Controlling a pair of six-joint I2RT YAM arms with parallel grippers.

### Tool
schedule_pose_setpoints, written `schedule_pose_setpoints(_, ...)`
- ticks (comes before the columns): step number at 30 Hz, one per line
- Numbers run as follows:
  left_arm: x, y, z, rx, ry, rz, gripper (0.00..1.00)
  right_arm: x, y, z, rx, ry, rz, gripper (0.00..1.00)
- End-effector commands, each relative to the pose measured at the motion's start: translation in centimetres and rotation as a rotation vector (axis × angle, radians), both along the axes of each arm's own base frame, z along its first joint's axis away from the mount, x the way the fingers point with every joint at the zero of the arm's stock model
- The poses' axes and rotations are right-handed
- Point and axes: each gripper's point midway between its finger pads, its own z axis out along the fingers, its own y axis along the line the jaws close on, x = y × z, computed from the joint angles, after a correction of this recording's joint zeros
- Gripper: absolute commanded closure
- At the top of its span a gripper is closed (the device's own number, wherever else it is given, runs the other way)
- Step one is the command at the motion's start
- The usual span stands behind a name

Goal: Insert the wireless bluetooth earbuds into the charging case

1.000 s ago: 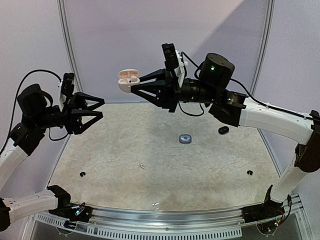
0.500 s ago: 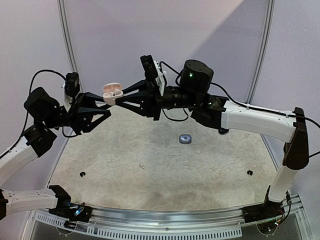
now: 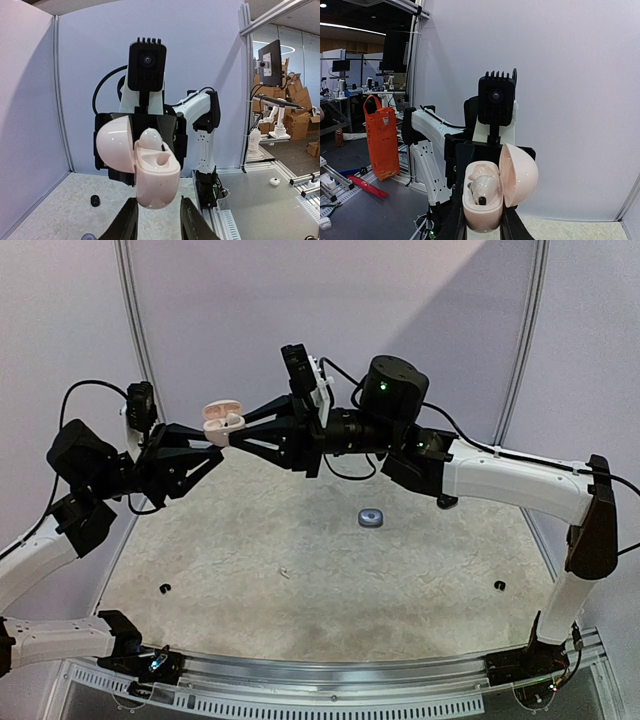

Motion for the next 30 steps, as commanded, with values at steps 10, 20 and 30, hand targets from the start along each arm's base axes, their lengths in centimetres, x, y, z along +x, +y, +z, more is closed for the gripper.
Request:
schedule_pose_setpoints(10, -0.9, -0.6, 0.6, -0.033, -0.027, -0.033, 0.66, 0.8, 1.2, -1.3, -0.036, 0.022, -0.031, 1.0)
schedule_pose_setpoints(20, -0.8, -0.7, 0.5, -0.035, -0.015, -0.028, 0.76, 1.5, 1.5, -2.4, -0.068, 0.022, -0.067, 1.0)
schedule_pose_setpoints(30, -0.8, -0.7, 0.4, -0.034, -0.012, -0.027, 0.7, 1.9, 1.8, -4.1, -0.113, 0.019, -0.091, 1.0)
